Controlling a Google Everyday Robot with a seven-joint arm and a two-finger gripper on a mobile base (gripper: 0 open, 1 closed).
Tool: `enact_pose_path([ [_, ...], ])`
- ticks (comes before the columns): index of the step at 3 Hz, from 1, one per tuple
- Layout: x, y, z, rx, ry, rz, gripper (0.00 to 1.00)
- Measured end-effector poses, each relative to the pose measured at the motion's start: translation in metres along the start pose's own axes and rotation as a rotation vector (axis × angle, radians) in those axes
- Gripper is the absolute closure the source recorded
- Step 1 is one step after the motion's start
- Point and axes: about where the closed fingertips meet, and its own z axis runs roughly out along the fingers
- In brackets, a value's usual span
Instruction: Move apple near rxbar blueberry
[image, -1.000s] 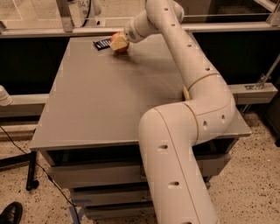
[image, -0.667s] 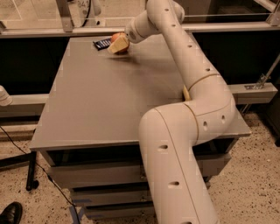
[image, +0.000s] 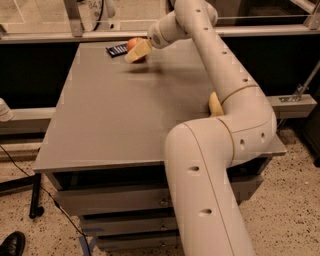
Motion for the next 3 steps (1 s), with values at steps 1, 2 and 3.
enact_pose_path([
  [1,0.004,-0.009,-0.040,0.005,-0.048,0.037,0.00],
  [2,0.002,-0.018,-0.119,0.042,-0.178,0.050,0.00],
  [3,0.003,-0.012,-0.198,0.098,-0.324,0.022,0.00],
])
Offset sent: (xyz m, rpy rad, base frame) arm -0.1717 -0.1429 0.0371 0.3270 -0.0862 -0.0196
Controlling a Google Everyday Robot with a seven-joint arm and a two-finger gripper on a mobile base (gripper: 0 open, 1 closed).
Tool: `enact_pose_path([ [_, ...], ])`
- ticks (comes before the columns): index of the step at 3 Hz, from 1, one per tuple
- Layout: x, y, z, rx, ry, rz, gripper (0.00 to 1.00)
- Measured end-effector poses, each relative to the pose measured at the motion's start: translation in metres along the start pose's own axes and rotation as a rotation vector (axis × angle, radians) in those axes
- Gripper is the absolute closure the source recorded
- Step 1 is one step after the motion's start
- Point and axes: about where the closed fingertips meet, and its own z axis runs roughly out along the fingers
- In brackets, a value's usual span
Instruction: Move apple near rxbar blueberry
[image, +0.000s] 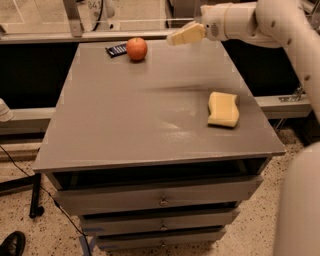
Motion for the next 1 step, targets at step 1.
enact_pose_path([
  [1,0.0277,0.0120,-0.0203,-0.016,-0.010,-0.007,0.00],
])
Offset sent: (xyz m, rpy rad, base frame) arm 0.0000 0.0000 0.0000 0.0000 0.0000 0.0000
